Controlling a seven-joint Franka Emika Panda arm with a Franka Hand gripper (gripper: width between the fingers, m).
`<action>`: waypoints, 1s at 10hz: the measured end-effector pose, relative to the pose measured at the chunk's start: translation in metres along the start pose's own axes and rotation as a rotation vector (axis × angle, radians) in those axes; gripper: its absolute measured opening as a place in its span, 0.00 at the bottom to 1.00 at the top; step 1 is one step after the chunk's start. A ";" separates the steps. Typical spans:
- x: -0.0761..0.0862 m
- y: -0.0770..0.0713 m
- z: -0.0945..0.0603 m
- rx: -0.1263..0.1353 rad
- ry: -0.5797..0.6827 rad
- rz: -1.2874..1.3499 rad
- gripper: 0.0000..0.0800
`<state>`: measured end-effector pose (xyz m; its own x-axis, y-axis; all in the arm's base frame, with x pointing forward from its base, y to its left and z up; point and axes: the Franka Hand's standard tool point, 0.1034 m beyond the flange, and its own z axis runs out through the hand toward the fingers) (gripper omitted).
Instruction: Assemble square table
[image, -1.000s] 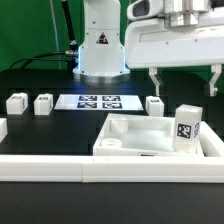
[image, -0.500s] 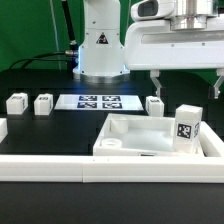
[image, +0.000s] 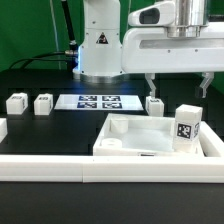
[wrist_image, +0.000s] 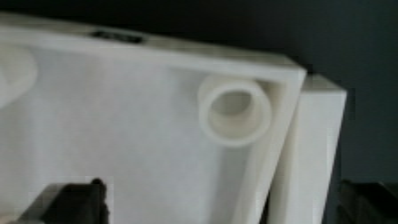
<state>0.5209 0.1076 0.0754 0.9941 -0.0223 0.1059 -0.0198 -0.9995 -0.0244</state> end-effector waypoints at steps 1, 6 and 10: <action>0.000 0.000 0.000 0.000 0.000 0.000 0.81; -0.037 0.015 0.018 -0.008 -0.078 0.043 0.81; -0.058 0.001 0.019 -0.003 -0.147 0.100 0.81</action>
Offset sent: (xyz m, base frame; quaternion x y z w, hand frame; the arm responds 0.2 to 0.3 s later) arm 0.0000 0.0000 0.0000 0.0000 0.0000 0.0000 1.0000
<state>0.4654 0.1087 0.0499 0.9920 -0.1181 -0.0436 -0.1192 -0.9926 -0.0243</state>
